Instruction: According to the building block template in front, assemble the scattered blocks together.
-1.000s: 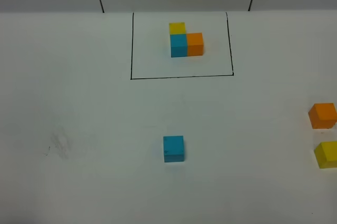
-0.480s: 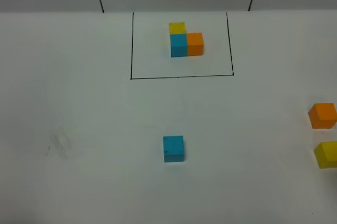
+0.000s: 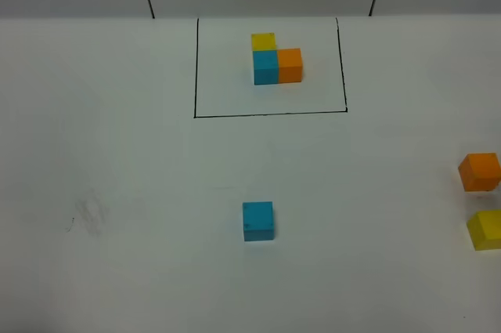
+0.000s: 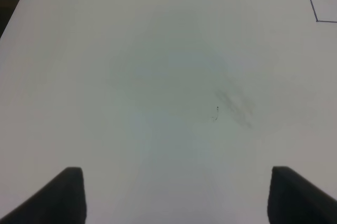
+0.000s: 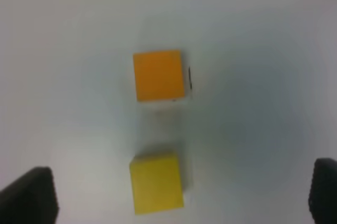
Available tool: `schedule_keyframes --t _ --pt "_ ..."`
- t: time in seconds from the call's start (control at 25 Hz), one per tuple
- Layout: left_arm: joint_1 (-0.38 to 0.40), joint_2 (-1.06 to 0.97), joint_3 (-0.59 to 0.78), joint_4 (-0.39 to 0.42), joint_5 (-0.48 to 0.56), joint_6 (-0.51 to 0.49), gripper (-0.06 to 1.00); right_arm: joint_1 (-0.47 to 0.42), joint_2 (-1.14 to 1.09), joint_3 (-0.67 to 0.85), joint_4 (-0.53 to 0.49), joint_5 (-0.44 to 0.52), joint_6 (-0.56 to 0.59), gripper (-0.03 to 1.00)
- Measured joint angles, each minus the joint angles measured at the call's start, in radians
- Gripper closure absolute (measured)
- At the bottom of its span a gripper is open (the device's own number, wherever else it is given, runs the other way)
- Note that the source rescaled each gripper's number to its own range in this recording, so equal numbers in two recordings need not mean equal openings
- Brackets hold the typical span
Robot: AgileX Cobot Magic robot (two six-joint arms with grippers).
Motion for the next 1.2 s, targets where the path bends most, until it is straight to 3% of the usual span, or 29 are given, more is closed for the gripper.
schedule_keyframes --t 0.28,0.56,1.2 --pt "0.000 0.000 0.000 0.000 0.000 0.000 0.35 0.000 0.209 -0.015 0.003 -0.125 0.001 0.03" --pt "0.000 0.000 0.000 0.000 0.000 0.000 0.35 0.000 0.355 -0.016 0.007 -0.191 0.000 0.05" --pt "0.000 0.000 0.000 0.000 0.000 0.000 0.35 0.000 0.562 -0.017 0.010 -0.390 -0.028 0.10"
